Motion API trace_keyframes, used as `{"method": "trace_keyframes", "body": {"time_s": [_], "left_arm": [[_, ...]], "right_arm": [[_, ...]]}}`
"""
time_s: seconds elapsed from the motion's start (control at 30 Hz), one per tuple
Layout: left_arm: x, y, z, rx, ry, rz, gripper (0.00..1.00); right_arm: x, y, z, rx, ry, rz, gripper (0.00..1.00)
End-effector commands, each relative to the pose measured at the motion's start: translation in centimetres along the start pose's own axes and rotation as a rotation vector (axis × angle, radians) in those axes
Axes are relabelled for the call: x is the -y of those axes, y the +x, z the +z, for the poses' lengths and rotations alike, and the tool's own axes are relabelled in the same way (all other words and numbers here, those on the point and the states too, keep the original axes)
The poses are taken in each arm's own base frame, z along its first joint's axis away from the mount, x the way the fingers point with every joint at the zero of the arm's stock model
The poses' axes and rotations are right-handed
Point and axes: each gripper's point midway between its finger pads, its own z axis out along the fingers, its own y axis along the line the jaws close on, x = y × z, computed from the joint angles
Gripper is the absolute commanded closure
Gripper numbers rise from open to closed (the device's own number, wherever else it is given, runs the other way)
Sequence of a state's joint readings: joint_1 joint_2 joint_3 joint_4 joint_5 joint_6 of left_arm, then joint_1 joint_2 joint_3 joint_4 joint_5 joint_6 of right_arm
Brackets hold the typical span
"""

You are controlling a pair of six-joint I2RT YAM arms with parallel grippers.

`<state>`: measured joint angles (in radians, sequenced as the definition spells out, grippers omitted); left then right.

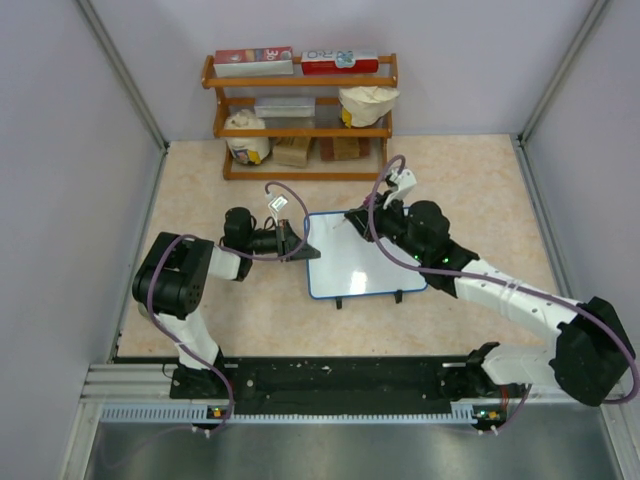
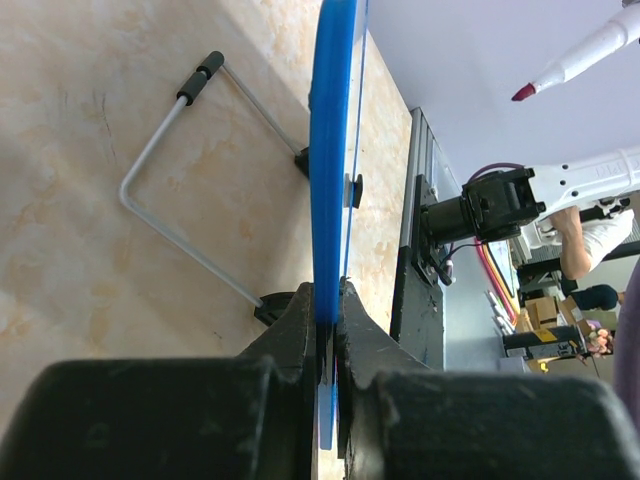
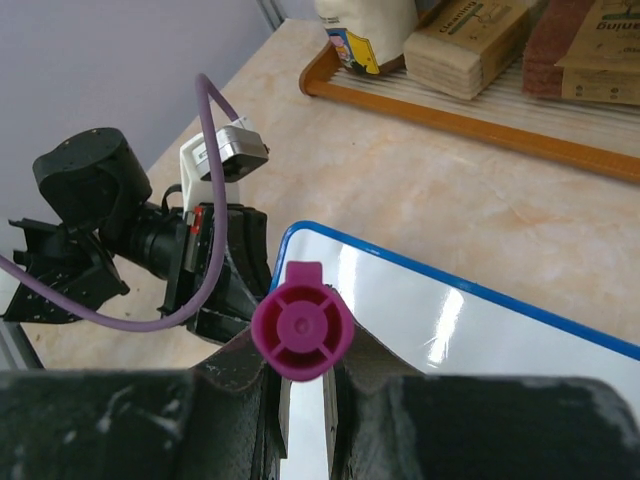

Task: Write a sentence on the whiteboard
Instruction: Hold the whiteboard at the center of the board, then write a sentence on the whiteboard.

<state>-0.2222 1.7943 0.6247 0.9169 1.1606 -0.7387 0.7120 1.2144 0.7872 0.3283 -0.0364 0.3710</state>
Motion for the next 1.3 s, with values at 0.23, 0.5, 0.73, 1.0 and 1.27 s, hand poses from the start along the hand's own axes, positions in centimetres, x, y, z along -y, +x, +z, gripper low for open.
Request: {"method": "trace_keyframes", "body": {"time_s": [0.23, 0.5, 0.73, 1.0, 1.27], "left_arm": [[-0.7, -0.4, 0.0, 0.019, -0.014, -0.018, 1.00], [-0.7, -0.4, 0.0, 0.019, -0.008, -0.022, 1.00], [-0.6, -0.5, 0.0, 0.020, -0.001, -0.021, 1.00], [-0.5, -0.5, 0.0, 0.022, 0.001, -0.023, 1.00], [-0.5, -0.5, 0.0, 0.022, 0.004, -0.022, 1.00]], "right_arm": [[-2.0, -3.9, 3.0, 0.166, 0.017, -0.057, 1.00], [-1.9, -3.0, 4.4, 0.148, 0.023, -0.068, 1.00], [-1.5, -1.6, 5.2, 0.115, 0.027, -0.055, 1.00], [-0.4, -0.1, 5.3, 0.088, 0.064, -0.051, 1.00], [0.0, -0.1, 5.3, 0.098, 0.079, -0.059, 1.00]]}}
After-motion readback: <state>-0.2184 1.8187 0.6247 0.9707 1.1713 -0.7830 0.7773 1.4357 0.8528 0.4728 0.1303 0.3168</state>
